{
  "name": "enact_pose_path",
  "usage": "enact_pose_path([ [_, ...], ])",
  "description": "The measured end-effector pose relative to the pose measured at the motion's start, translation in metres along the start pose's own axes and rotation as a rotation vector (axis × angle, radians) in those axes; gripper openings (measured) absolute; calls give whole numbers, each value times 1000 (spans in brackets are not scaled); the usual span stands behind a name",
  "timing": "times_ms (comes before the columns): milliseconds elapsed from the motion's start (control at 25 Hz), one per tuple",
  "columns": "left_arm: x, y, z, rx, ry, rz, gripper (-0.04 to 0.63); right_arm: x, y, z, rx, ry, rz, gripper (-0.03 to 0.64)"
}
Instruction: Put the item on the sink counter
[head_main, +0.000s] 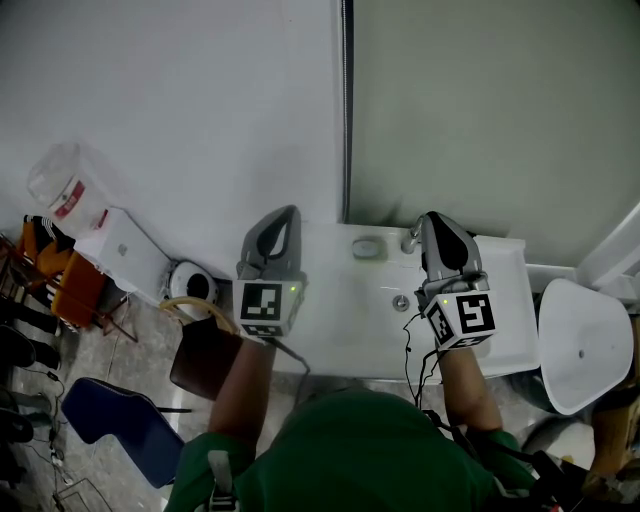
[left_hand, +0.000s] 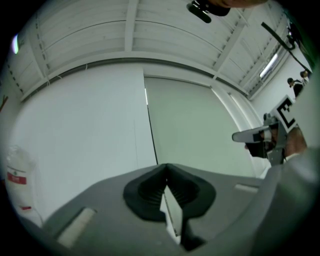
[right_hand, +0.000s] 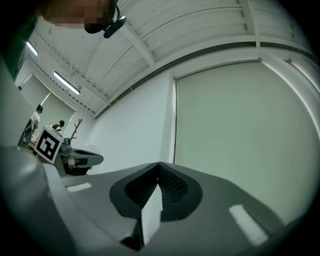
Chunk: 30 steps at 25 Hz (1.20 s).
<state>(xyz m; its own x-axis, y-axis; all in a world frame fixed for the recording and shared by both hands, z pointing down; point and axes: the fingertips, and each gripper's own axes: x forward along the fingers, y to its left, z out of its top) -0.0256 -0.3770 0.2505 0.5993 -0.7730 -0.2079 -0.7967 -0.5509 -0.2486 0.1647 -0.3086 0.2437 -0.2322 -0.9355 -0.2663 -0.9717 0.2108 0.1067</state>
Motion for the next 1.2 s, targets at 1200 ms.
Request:
enact_pose_path([
  [1200,2,20,-32,-75,44,19,-2,12,-1,-19,52,24,-1,-3],
])
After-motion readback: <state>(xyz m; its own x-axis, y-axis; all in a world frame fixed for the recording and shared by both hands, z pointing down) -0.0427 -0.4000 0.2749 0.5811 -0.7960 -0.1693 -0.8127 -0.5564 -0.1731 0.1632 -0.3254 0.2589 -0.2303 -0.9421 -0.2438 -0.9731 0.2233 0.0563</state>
